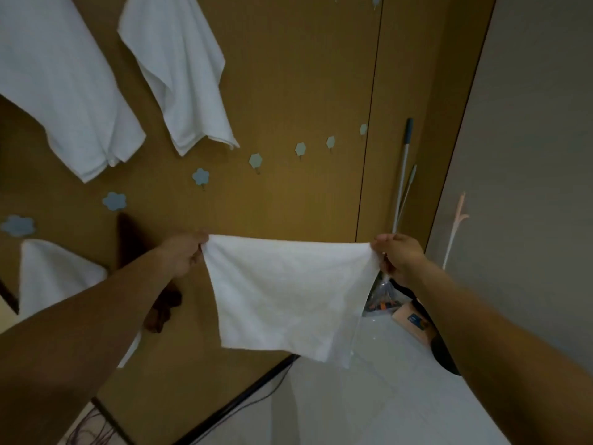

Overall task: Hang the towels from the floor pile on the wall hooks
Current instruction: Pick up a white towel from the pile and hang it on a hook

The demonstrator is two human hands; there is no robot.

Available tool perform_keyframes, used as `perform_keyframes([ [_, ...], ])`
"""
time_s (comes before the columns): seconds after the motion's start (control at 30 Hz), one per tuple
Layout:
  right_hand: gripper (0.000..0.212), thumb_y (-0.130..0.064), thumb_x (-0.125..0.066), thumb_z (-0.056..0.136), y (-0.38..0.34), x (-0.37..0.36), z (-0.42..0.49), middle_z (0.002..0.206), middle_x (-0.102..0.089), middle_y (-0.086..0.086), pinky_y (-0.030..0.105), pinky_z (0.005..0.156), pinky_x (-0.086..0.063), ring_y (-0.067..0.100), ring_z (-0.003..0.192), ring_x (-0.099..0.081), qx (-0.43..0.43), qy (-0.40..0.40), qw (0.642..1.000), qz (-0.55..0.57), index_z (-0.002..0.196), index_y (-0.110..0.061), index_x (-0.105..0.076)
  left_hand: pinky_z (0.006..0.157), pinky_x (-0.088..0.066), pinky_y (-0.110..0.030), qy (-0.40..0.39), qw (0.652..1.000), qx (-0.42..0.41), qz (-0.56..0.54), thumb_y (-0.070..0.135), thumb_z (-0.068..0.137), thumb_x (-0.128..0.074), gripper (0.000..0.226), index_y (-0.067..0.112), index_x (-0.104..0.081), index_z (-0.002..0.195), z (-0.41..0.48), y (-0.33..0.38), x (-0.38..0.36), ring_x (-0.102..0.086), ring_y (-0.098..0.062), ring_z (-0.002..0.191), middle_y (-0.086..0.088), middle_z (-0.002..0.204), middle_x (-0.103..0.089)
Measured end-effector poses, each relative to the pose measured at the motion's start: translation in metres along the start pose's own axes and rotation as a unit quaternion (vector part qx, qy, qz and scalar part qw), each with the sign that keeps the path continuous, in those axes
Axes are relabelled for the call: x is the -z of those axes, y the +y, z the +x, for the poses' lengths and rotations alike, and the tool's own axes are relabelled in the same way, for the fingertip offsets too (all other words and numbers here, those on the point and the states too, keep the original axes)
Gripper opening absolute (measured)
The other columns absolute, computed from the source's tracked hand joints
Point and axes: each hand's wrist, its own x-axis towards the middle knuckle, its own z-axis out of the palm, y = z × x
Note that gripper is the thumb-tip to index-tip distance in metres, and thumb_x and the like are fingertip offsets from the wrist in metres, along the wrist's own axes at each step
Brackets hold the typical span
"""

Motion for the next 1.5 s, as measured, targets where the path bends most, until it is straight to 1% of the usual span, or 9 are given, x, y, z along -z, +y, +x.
perform_keyframes([
  [0.2,0.013,-0.006,-0.069,0.086,-0.014,-0.011,0.01,0.081,-0.06,0.004,0.031,0.064,-0.045,0.016,0.064,-0.05,0.1,0.019,0.995,-0.001,0.081,-0.016,-0.063,0.069,-0.046,-0.027,0.027,0.999,-0.038,-0.024,-0.001,0.097,-0.044,0.031,0.01,-0.062,0.119,0.004,0.006,-0.006,-0.048,-0.015,0.077,-0.004,0.104,-0.053],
  [0.37,0.017,-0.008,-0.074,0.083,-0.023,-0.019,0.018,0.099,-0.069,0.002,0.036,0.091,-0.051,0.02,0.093,-0.061,0.151,0.028,0.988,-0.004,0.077,-0.022,-0.066,0.056,-0.04,-0.025,0.074,0.995,-0.061,-0.015,-0.012,0.08,-0.043,0.043,0.001,-0.064,0.115,0.007,0.01,-0.005,-0.044,-0.014,0.069,0.001,0.093,-0.058],
  [0.57,0.019,-0.014,-0.08,0.077,-0.033,-0.03,0.02,0.097,-0.067,-0.001,0.032,0.083,-0.053,0.021,0.094,-0.064,0.188,-0.005,0.979,-0.075,0.093,-0.016,-0.071,0.082,-0.048,-0.032,0.135,0.984,-0.1,0.063,-0.001,0.082,-0.058,0.04,0.01,-0.065,0.12,0.004,0.011,-0.009,-0.055,-0.023,0.091,-0.004,0.11,-0.059],
  [0.73,0.048,-0.019,-0.085,0.072,-0.04,-0.033,0.017,0.106,-0.061,0.001,0.02,0.065,-0.047,0.014,0.085,-0.059,0.208,-0.021,0.959,-0.191,0.115,-0.009,-0.065,0.073,-0.044,-0.032,0.161,0.966,-0.14,0.148,0.008,0.079,-0.073,0.019,0.004,-0.067,0.097,0.003,0.008,-0.005,-0.054,-0.023,0.083,0.002,0.079,-0.055],
  [0.9,0.064,-0.022,-0.089,0.066,-0.049,-0.032,0.016,0.121,-0.056,0.001,0.028,0.083,-0.049,0.02,0.101,-0.055,0.212,-0.049,0.944,-0.247,0.122,-0.01,-0.062,0.064,-0.042,-0.028,0.151,0.945,-0.194,0.215,0.013,0.081,-0.073,0.026,0.015,-0.054,0.063,0.002,0.007,0.002,-0.055,-0.021,0.074,-0.001,0.07,-0.055],
  [1.13,0.048,-0.03,-0.083,0.073,-0.038,-0.032,0.012,0.118,-0.034,-0.004,0.021,0.094,-0.036,0.011,0.102,-0.039,0.405,0.008,0.824,-0.397,0.115,-0.015,-0.065,0.051,-0.038,-0.02,0.178,0.903,-0.295,0.255,0.015,0.085,-0.067,0.023,0.016,-0.058,0.064,-0.005,0.004,0.004,-0.051,-0.008,0.058,0.002,0.063,-0.055],
  [1.27,0.025,-0.024,-0.069,0.088,-0.014,-0.032,0.019,0.111,-0.049,0.007,0.027,0.082,-0.043,0.019,0.092,-0.05,0.38,-0.045,0.754,-0.535,0.107,-0.008,-0.07,0.056,-0.041,-0.025,0.08,0.848,-0.216,0.477,0.016,0.09,-0.062,0.029,0.007,-0.054,0.063,-0.006,-0.008,0.01,-0.053,-0.015,0.064,-0.001,0.064,-0.051],
  [1.37,0.016,-0.023,-0.064,0.092,-0.01,-0.033,0.024,0.103,-0.059,0.012,0.033,0.073,-0.047,0.024,0.086,-0.057,0.334,-0.04,0.796,-0.503,0.097,-0.008,-0.068,0.073,-0.047,-0.032,0.033,0.834,-0.154,0.529,0.018,0.091,-0.06,0.019,0.001,-0.062,0.082,-0.006,-0.01,0.007,-0.057,-0.024,0.084,-0.01,0.083,-0.058],
  [1.5,0.016,-0.025,-0.058,0.094,-0.028,-0.035,0.027,0.09,-0.061,0.012,0.03,0.064,-0.042,0.026,0.08,-0.055,0.316,-0.003,0.836,-0.449,0.087,-0.011,-0.058,0.071,-0.04,-0.03,0.099,0.853,-0.217,0.464,0.018,0.095,-0.052,0.025,-0.004,-0.06,0.104,-0.01,0.012,-0.011,-0.048,-0.02,0.083,-0.015,0.098,-0.057],
])
